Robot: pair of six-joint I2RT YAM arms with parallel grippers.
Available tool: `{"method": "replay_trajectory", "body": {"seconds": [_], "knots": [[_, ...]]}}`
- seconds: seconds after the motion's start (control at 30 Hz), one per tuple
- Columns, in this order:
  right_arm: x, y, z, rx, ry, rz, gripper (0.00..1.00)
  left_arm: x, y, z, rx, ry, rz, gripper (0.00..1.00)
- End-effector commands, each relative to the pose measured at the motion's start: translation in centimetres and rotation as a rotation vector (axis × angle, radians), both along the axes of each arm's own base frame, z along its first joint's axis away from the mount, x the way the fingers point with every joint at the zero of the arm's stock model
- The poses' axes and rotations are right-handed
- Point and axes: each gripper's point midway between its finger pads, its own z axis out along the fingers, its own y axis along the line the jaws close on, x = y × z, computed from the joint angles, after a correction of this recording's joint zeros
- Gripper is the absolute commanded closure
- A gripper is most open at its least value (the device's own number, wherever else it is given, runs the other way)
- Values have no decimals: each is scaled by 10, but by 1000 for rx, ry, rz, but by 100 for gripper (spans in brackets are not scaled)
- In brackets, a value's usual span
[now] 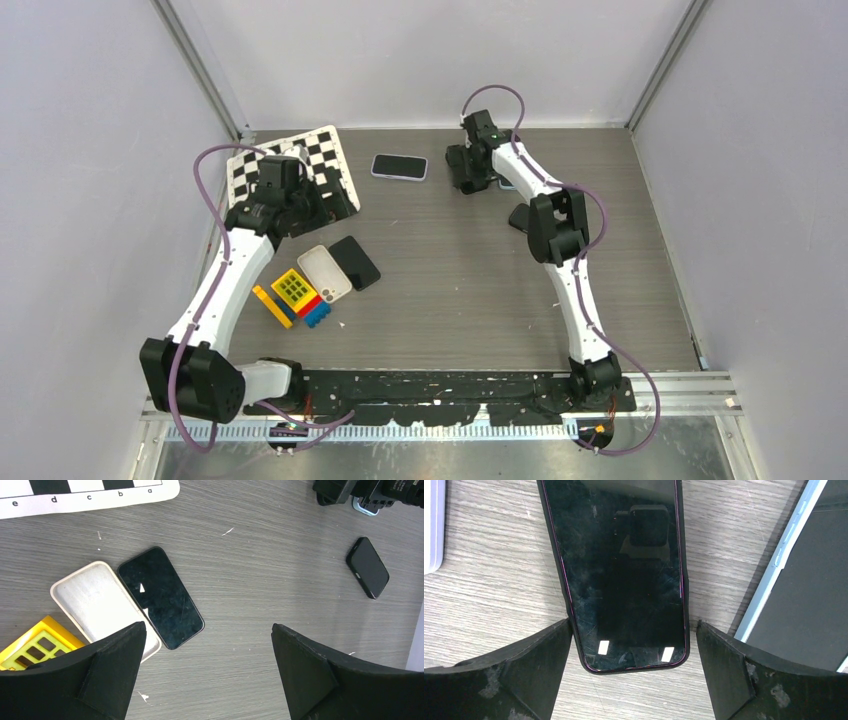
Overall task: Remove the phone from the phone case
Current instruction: Move the phone to the center of the board.
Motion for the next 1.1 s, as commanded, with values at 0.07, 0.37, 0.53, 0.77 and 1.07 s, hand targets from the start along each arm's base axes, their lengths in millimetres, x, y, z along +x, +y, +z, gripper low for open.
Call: {"method": "replay_trajectory", "body": {"seconds": [0.07,0.37,0.53,0.77,1.07], "knots": [[-20,-8,-41,-70,112,35,8,6,-2,20,-16,-46,-7,2],[-61,14,7,-51,53,-1,45,3,-2,12,-23,-43,-7,4],[-131,18,30,-69,93,-15,44,2,-3,2,-37,-28,10,4],[-221,36,38,-27,142,-33,39,3,-11,-13,-95,-7,13,4],[-254,31,9,-57,237,8,13,4,-10,-17,-94,2,28,7]]}}
